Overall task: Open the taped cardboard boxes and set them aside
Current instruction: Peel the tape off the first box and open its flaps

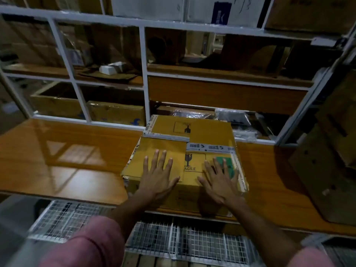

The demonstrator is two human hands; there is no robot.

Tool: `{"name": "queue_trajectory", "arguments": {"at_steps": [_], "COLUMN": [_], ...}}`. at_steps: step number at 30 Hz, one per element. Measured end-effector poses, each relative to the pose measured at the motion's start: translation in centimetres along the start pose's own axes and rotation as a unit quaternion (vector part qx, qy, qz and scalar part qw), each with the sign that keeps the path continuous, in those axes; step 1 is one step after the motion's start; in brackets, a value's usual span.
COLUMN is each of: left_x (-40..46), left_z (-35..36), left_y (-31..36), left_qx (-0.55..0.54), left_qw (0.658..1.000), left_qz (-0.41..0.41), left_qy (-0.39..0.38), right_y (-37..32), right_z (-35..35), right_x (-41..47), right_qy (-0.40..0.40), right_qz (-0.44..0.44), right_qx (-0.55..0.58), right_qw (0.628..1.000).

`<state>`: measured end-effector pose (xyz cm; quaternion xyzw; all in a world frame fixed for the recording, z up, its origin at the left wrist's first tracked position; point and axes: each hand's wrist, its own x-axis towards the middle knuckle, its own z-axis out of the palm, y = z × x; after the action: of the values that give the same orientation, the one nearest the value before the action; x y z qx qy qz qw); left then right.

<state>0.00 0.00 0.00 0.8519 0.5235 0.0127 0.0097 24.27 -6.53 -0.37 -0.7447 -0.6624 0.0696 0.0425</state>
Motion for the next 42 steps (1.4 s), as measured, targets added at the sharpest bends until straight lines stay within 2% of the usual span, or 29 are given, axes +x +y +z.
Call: {"name": "queue_trajectory", "arguments": {"at_steps": [6,10,13,17,21,25,29,33,42], "left_x": [3.9,7.5,9.4,8.9,7.6,4.7,0.8,-2.2,-0.4], "left_z": [3.2,2.5,2.2,2.9,3.6,4.1,5.1,6.5,7.6], "left_y": [-2.0,-3.7,-5.1,-4.8,-4.8,-4.3,-3.6,-3.3,-3.7], "left_qx": [-0.022,-0.076,-0.058,-0.053,-0.045,-0.008,0.002,0.013,0.027], "left_qw": [0.999,0.996,0.998,0.998,0.998,0.999,0.994,0.991,0.988], "left_qz": [0.003,0.016,0.033,0.039,0.021,0.007,0.003,0.002,-0.017], "left_qy": [-0.048,-0.04,-0.024,0.023,0.044,0.044,0.106,0.133,0.153], "right_y": [1.0,0.8,0.6,0.7,0.4,-0.1,-0.9,-1.4,-0.5], "right_z": [2.5,2.2,2.2,2.3,2.9,3.4,4.0,5.1,6.2], "right_x": [3.1,6.0,8.0,8.1,6.9,3.9,-0.2,-3.2,0.0], "right_qy": [-0.002,0.009,0.022,0.069,0.064,0.084,0.134,0.16,0.195], "right_qz": [0.032,0.052,0.065,0.04,0.027,0.026,0.02,0.018,0.0], "right_qx": [-0.025,-0.022,-0.027,-0.038,-0.029,-0.052,-0.08,-0.088,-0.1], "right_qw": [0.999,0.998,0.997,0.996,0.997,0.995,0.988,0.983,0.976]}}
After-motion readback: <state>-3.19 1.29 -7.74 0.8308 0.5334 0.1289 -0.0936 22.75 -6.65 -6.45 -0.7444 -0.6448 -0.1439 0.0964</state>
